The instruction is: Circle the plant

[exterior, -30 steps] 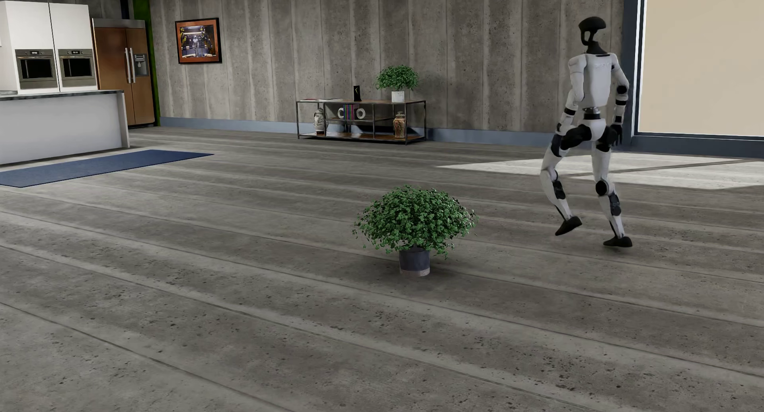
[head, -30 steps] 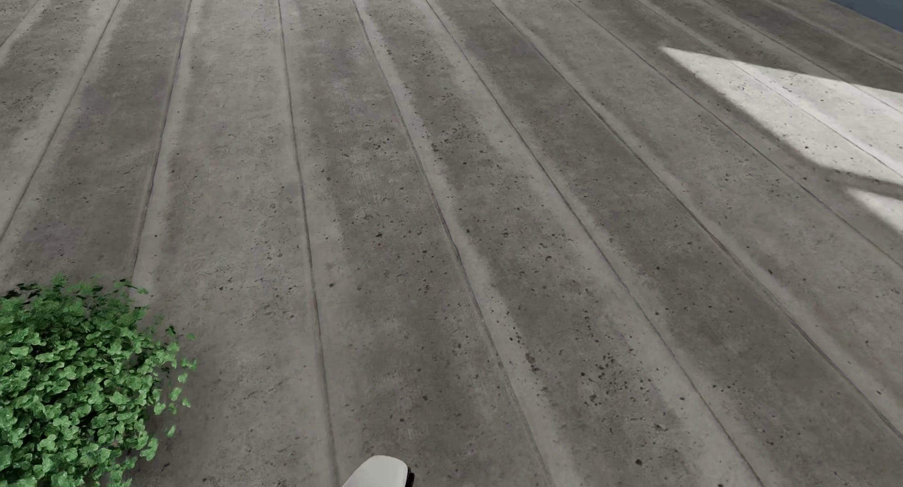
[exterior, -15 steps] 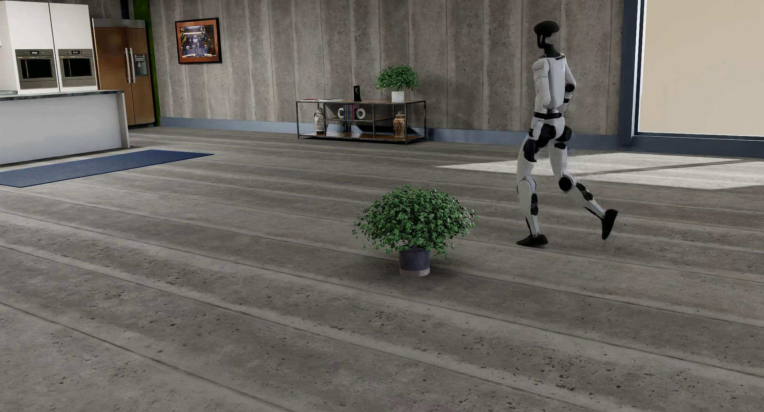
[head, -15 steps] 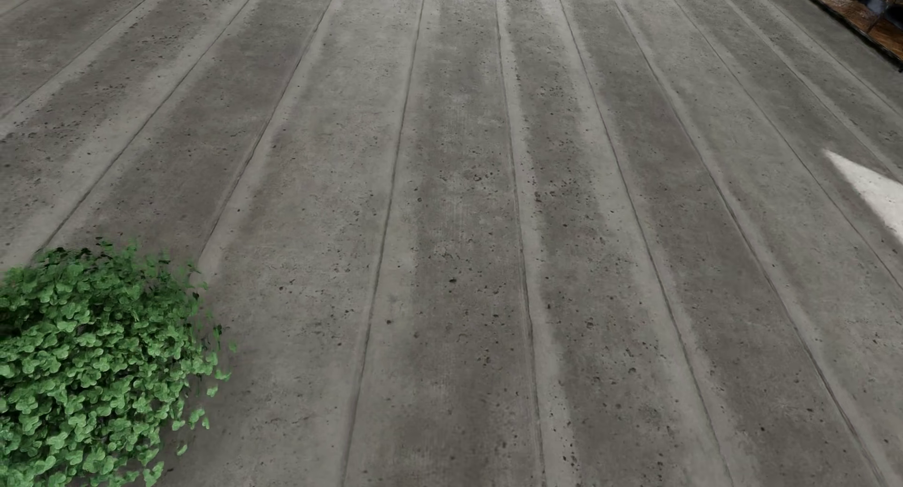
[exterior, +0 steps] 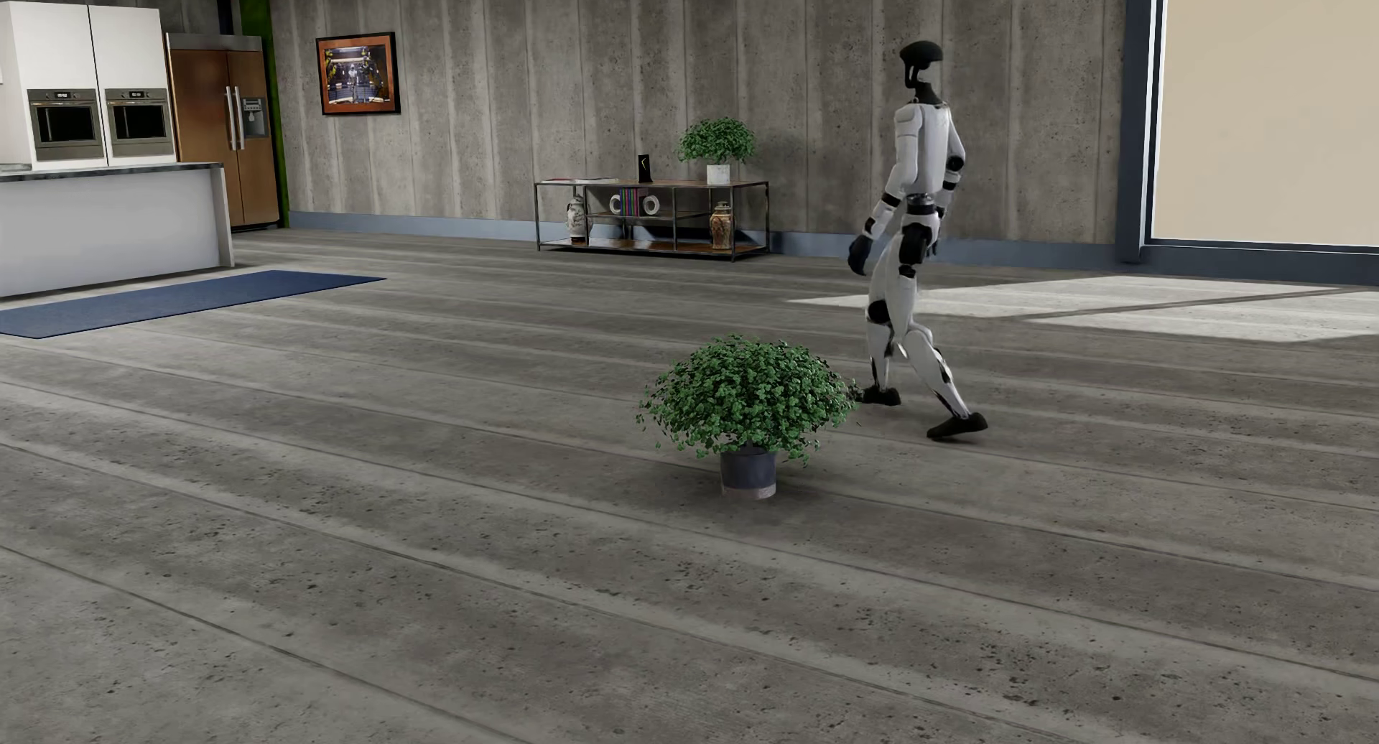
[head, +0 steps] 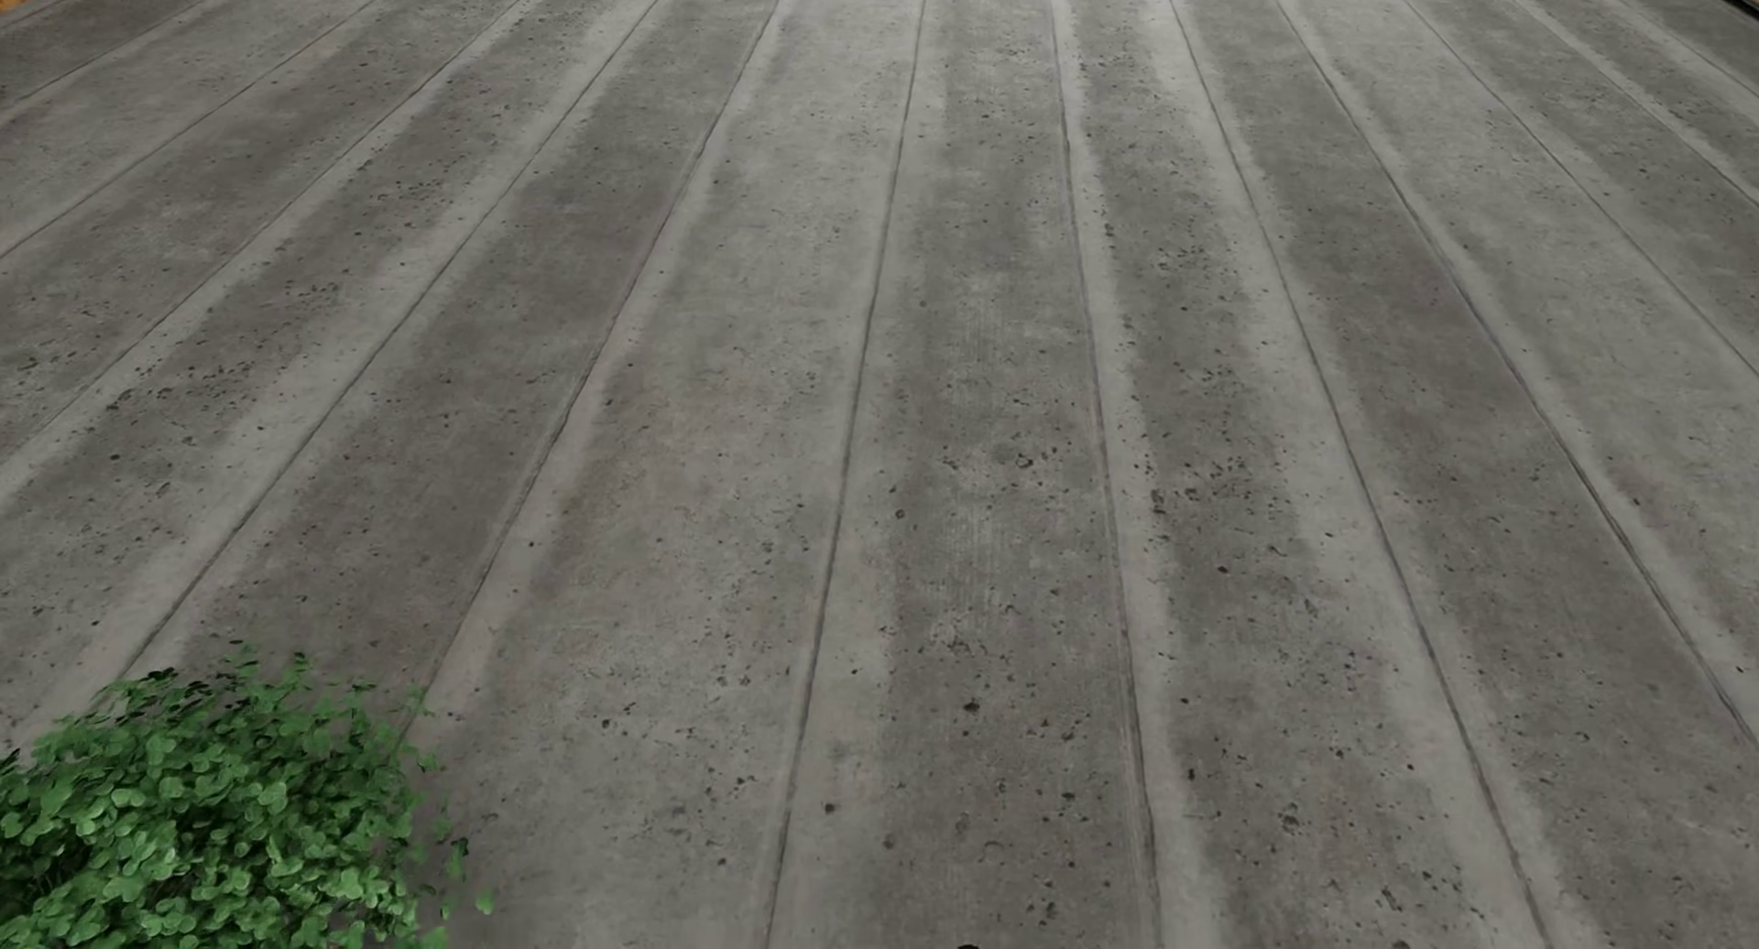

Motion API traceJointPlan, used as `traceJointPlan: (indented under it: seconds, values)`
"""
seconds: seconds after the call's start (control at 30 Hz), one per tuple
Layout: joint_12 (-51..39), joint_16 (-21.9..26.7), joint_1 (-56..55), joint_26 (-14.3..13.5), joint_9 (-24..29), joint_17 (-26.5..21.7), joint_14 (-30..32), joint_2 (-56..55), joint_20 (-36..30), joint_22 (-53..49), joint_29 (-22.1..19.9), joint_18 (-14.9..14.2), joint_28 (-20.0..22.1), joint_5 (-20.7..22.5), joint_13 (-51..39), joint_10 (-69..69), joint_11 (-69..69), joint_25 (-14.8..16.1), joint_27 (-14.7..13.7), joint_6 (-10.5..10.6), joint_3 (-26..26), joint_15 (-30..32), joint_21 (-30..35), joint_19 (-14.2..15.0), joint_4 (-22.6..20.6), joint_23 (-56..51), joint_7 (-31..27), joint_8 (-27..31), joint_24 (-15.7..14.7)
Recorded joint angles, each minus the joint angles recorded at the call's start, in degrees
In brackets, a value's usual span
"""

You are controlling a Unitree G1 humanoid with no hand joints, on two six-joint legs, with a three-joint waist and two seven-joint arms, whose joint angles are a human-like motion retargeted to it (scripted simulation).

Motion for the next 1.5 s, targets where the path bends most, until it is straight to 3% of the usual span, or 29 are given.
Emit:
traceJointPlan:
  seconds: [0.07, 0.13, 0.23, 0.27, 0.33, 0.43, 0.5, 0.53, 0.63, 0.7, 0.8, 0.9, 0.97, 1.03, 1.1, 1.2, 1.33, 1.5]
  values:
    - [1.67, -0.71, 1.82, 0.0, -1.13, 0.87, -2.95, -0.64, -1.56, 1.96, 0.0, 0.0, 0.0, -0.8, 2.0, 0.58, -3.71, 0.0, 0.0, -0.25, -0.48, -6.02, 0.57, 0.0, -0.07, 2.14, 0.0, 0.0, 0.0]
    - [4.15, -1.33, 4.94, 0.0, -2.18, 1.94, -5.7, -0.74, -3.1, 4.58, 0.0, 0.0, 0.0, -0.64, 4.11, 0.19, -4.09, 0.0, 0.0, -0.62, -1.1, -6.18, 1.45, 0.0, 0.58, 3.86, 0.0, 0.0, 0.0]
    - [8.28, -2.27, 9.26, 0.0, -4.99, 3.39, -6.73, -4.76, -4.71, 8.55, 0.0, 0.0, 0.0, 0.77, 6.58, -1.36, 1.71, 0.0, 0.0, -0.73, -1.0, 11.19, 2.68, 0.0, 3.3, 5.12, 0.0, 0.0, 0.0]
    - [9.5, -2.99, 10.65, 0.0, -5.17, 3.64, -4.47, -6.82, -4.09, 9.67, 0.0, 0.0, 0.0, 1.94, 6.59, -1.52, 6.02, 0.0, 0.0, -0.01, -0.21, 13.91, 2.8, 0.0, 4.61, 5.42, 0.0, 0.0, 0.0]
    - [11.3, -4.26, 11.73, 0.0, -4.65, 3.6, 6.01, -7.1, -3.1, 11.4, 0.0, 0.0, 0.0, 3.22, 5.72, 0.11, 11.48, 0.0, 0.0, 0.59, -0.1, 12.01, 2.05, 0.0, 6.58, 4.88, 0.0, 0.0, 0.0]
    - [9.77, -4.03, 3.53, 0.0, -5.62, 2.89, 30.66, -3.61, -3.85, 11.51, 0.0, 0.0, 0.0, 4.1, 3.67, 10.72, 10.53, 0.0, 0.0, 0.34, -0.35, 7.99, -1.2, 0.0, 9.03, 1.29, 0.0, 0.0, 0.0]
    - [7.07, -3.41, -3.66, 0.0, -4.68, 1.13, 37.73, 0.06, -0.12, 8.69, 0.0, 0.0, 0.0, 5.5, 1.39, 21.72, 8.48, 0.0, 0.0, -0.11, 1.53, 6.12, -3.15, 0.0, 9.38, -1.45, 0.0, 0.0, 0.0]
    - [5.49, -2.95, -7.31, 0.0, -3.76, -0.14, 34.57, 2.13, 2.09, 6.48, 0.0, 0.0, 0.0, 5.84, -0.3, 27.51, 7.26, 0.0, 0.0, -0.56, 2.5, 5.09, -3.75, 0.0, 8.93, -2.35, 0.0, 0.0, 0.0]
    - [-0.04, -1.14, -15.64, 0.0, -0.3, -3.88, 11.07, 7.09, 7.08, 0.02, 0.0, 0.0, 0.0, 6.35, -6.44, 36.91, 4.89, 0.0, 0.0, -2.58, 7.85, 2.59, -6.02, 0.0, 6.77, -2.68, 0.0, 0.0, 0.0]
    - [-2.79, 0.11, -19.66, 0.0, 1.12, -5.56, 5.96, 9.32, 8.32, -3.3, 0.0, 0.0, 0.0, 5.74, -10.08, 31.92, 3.51, 0.0, 0.0, -4.14, 10.73, 1.08, -8.18, 0.0, 5.55, -1.99, 0.0, 0.0, 0.0]
    - [-4.08, 1.18, -22.23, 0.0, 1.65, -6.77, 8.72, 12.24, 7.9, -5.71, 0.0, 0.0, 0.0, 4.89, -13.31, 15.92, 1.17, 0.0, 0.0, -5.43, 11.95, -0.99, -10.45, 0.0, 3.04, -3.2, 0.0, 0.0, 0.0]
    - [-2.89, 0.63, -20.2, 0.0, 0.31, -6.8, 12.68, 13.87, 6.24, -3.7, 0.0, 0.0, 0.0, 5.01, -13.58, 4.18, 0.18, 0.0, 0.0, -5.1, 13.52, -3.07, -9.86, 0.0, 1.75, -6.52, 0.0, 0.0, 0.0]
    - [-0.63, -0.78, -17.74, 0.0, -1.65, -6.21, 13.33, 13.61, 6.53, -0.24, 0.0, 0.0, 0.0, 5.63, -13.01, 1.29, 0.55, 0.0, 0.0, -3.79, 13.62, -4.44, -8.54, 0.0, 2.72, -7.49, 0.0, 0.0, 0.0]
    - [1.44, -2.34, -14.26, 0.0, -3.19, -5.62, 9.76, 13.99, 5.76, 4.68, 0.0, 0.0, 0.0, 6.72, -11.86, -2.11, 0.63, 0.0, 0.0, -1.43, 11.38, -5.85, -7.51, 0.0, 3.85, -7.11, 0.0, 0.0, 0.0]
    - [2.49, -3.33, -12.26, 0.0, -4.31, -4.46, 9.68, 15.45, 2.21, 10.2, 0.0, 0.0, 0.0, 6.83, -9.77, -4.54, -0.33, 0.0, 0.0, 0.21, 7.43, -7.26, -7.04, 0.0, 4.33, -4.27, 0.0, 0.0, 0.0]
    - [3.21, -3.78, -11.84, 0.0, -5.45, -1.27, 10.52, 18.34, -0.63, 14.47, 0.0, 0.0, 0.0, 6.58, -5.63, -4.79, -1.92, 0.0, 0.0, 0.87, 3.8, -10.06, -4.77, 0.0, 4.24, 4.73, 0.0, 0.0, 0.0]
    - [2.51, -3.97, -11.88, 0.0, -6.03, 3.41, 9.86, 20.31, 1.07, 9.63, 0.0, 0.0, 0.0, 6.31, -1.22, -4.26, -2.55, 0.0, 0.0, 1.1, 5.42, -13.1, 1.26, 0.0, 4.29, 13.64, 0.0, 0.0, 0.0]
    - [1.95, -4.16, -12.09, 0.0, -6.62, 5.5, 9.33, 20.94, -1.17, 5.91, 0.0, 0.0, 0.0, 6.55, 0.09, -4.27, -2.86, 0.0, 0.0, 1.55, 5.28, -14.69, 3.35, 0.0, 4.51, 10.63, 0.0, 0.0, 0.0]
